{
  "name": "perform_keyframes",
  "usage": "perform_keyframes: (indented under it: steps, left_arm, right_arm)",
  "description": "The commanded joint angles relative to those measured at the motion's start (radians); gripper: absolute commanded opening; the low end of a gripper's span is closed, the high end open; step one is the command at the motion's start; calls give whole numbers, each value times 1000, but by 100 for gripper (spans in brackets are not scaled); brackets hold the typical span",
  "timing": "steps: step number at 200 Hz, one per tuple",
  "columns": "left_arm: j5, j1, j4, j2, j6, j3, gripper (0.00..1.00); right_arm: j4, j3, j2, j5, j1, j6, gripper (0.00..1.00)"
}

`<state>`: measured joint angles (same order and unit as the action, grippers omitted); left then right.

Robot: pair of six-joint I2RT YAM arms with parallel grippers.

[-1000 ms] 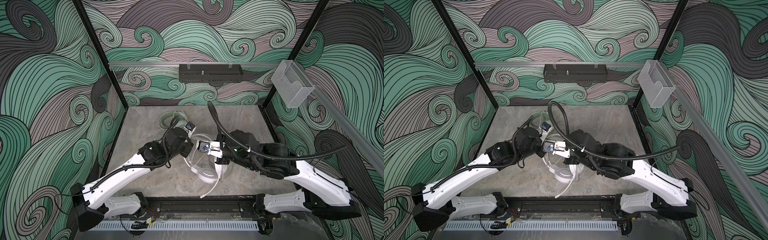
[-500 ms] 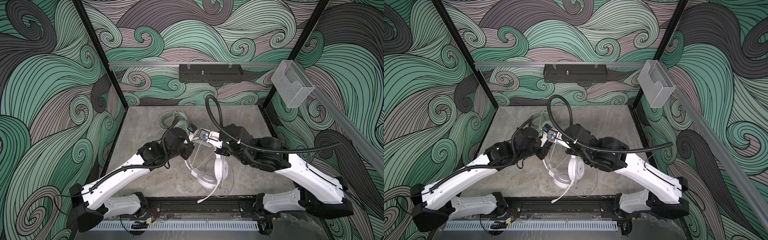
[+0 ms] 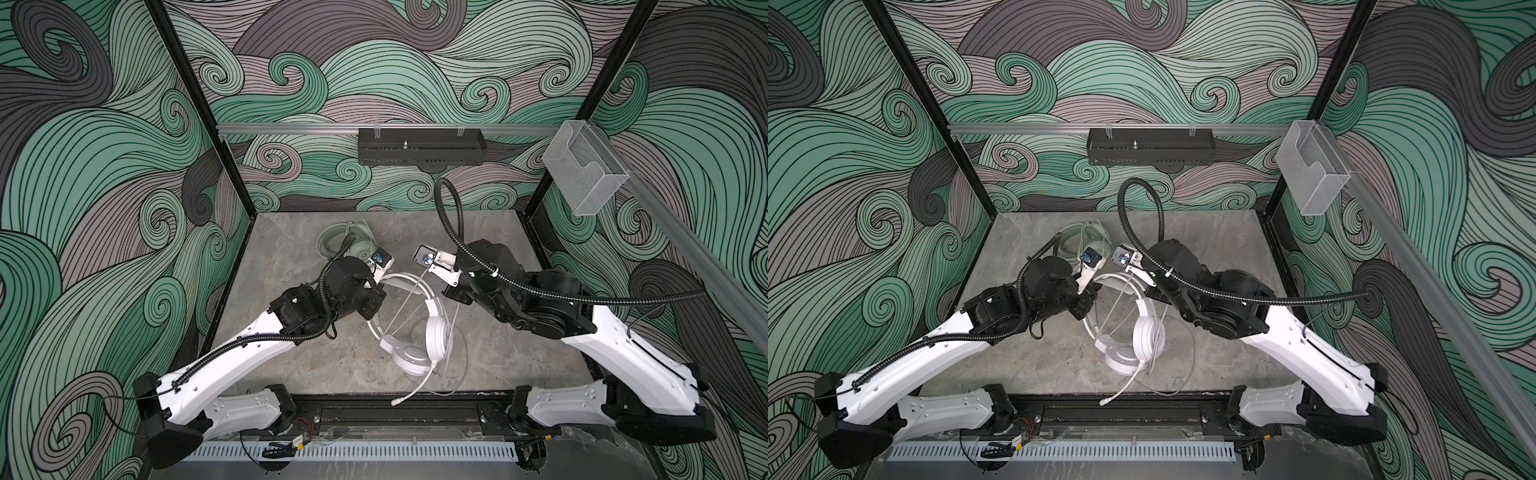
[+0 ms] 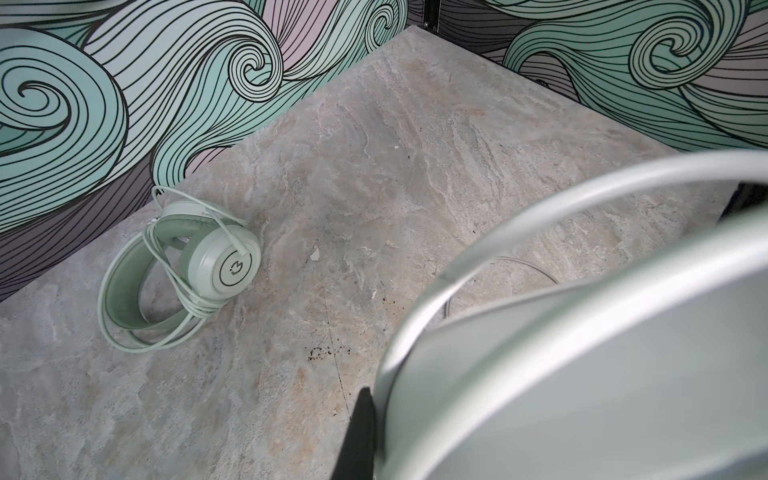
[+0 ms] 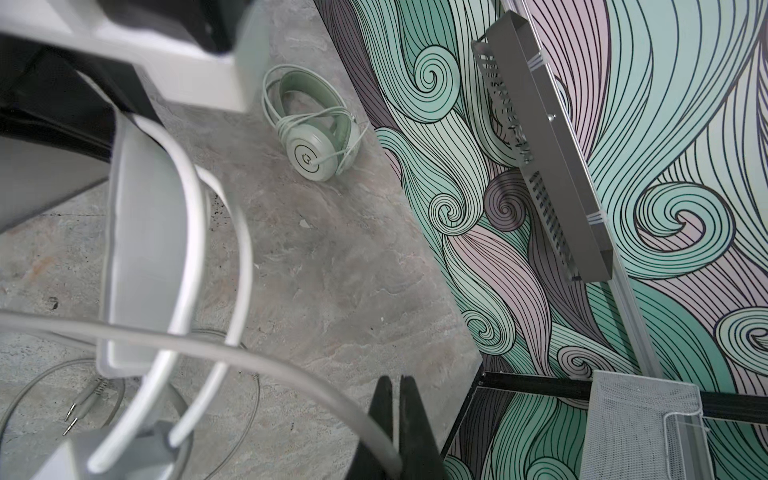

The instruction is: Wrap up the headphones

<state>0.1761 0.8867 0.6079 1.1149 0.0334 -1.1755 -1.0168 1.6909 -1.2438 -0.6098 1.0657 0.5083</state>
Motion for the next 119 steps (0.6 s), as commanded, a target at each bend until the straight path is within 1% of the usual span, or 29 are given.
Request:
perform_keyframes:
  steps: [1,24,57,69,92,101,119]
  left_arm:
    - [37,5,-19,-36,-3,-33,0]
    - [88,5,-39,-58,-6,-30,0]
    - [153,5,-19,-59,-28,-59,0]
    - [160,6,-15,-61,-42,-64,0]
    - [212,5,21,-44,-46,-95,0]
    - [219,5,9,-49,-50,-95,0]
    - [208,6,4,-48,-70,-108,0]
  right_arm:
    - [31,-24,31,-8,-15,-2,0]
    - [50,-46,40,-28,-22,38,0]
    - [63,-49,42,-48,-30,77,0]
    - [64,-49,41,-55,-29,98,0]
    - [63,-76,36,-151,-14,205,0]
    - [63,-80,45,-165,-15,221,0]
    - [72,-83,75,-144,-19,211,0]
